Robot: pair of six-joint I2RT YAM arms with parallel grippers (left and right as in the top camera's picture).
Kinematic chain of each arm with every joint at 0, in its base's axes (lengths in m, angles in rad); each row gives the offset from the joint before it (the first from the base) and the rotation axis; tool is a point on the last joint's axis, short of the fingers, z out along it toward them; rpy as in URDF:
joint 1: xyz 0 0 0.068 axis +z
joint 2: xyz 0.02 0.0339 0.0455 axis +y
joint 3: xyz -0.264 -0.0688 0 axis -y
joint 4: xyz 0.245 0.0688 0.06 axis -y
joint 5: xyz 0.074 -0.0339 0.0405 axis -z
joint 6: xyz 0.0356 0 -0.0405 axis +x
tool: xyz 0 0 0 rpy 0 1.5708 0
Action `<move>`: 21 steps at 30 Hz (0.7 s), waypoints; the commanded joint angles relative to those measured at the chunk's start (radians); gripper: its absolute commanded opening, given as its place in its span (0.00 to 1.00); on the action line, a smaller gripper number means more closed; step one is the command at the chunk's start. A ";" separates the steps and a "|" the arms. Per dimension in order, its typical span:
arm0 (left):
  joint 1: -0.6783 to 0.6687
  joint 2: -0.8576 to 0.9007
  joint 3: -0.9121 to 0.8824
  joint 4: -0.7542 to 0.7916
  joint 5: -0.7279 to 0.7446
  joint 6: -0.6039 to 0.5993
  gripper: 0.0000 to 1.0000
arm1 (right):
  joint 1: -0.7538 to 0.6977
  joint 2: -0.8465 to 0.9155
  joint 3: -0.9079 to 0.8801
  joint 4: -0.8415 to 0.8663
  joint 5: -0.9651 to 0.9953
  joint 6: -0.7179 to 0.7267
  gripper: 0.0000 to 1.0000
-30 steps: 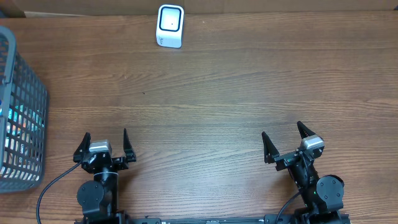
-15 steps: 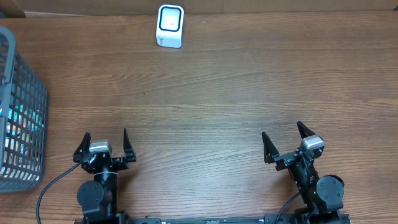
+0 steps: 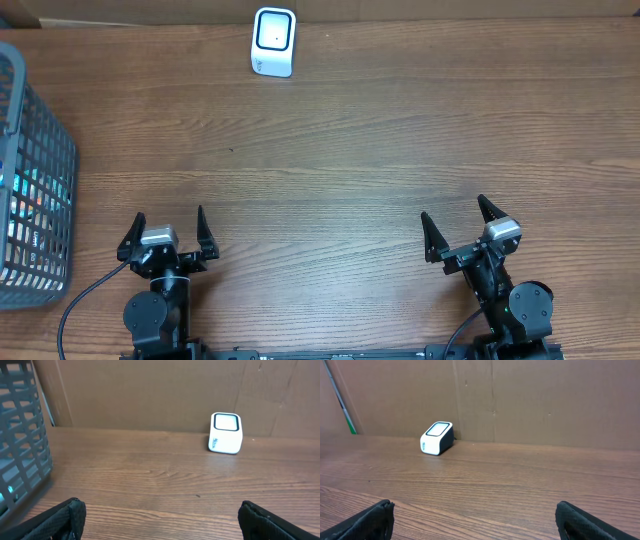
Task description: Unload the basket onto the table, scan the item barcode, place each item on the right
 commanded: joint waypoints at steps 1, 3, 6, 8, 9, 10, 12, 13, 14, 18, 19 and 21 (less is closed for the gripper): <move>-0.006 -0.012 0.015 0.002 0.001 -0.055 1.00 | -0.003 -0.010 -0.010 0.005 0.003 0.003 1.00; -0.006 -0.010 0.048 -0.027 0.001 -0.071 1.00 | -0.003 -0.010 -0.010 0.005 0.003 0.003 1.00; -0.006 0.030 0.144 -0.096 0.002 -0.072 1.00 | -0.003 -0.010 -0.010 0.005 0.003 0.003 1.00; -0.006 0.082 0.220 -0.123 0.005 -0.072 1.00 | -0.003 -0.010 -0.010 0.005 0.003 0.003 1.00; -0.006 0.133 0.283 -0.132 0.015 -0.072 1.00 | -0.003 -0.010 -0.010 0.005 0.003 0.003 1.00; -0.006 0.174 0.332 -0.136 0.030 -0.073 1.00 | -0.003 -0.010 -0.010 0.005 0.003 0.003 1.00; -0.006 0.296 0.471 -0.171 0.056 -0.081 1.00 | -0.003 -0.010 -0.010 0.005 0.003 0.003 1.00; -0.006 0.357 0.545 -0.204 0.058 -0.100 1.00 | -0.003 -0.010 -0.010 0.005 0.003 0.003 1.00; -0.006 0.399 0.598 -0.234 0.059 -0.114 1.00 | -0.003 -0.010 -0.010 0.005 0.003 0.003 1.00; -0.006 0.722 1.033 -0.560 0.127 -0.126 1.00 | -0.003 -0.010 -0.010 0.005 0.003 0.003 1.00; -0.006 0.784 1.124 -0.624 0.128 -0.125 1.00 | -0.003 -0.010 -0.010 0.005 0.003 0.003 1.00; -0.006 0.929 1.358 -0.810 0.126 -0.108 1.00 | -0.003 -0.010 -0.010 0.005 0.003 0.003 1.00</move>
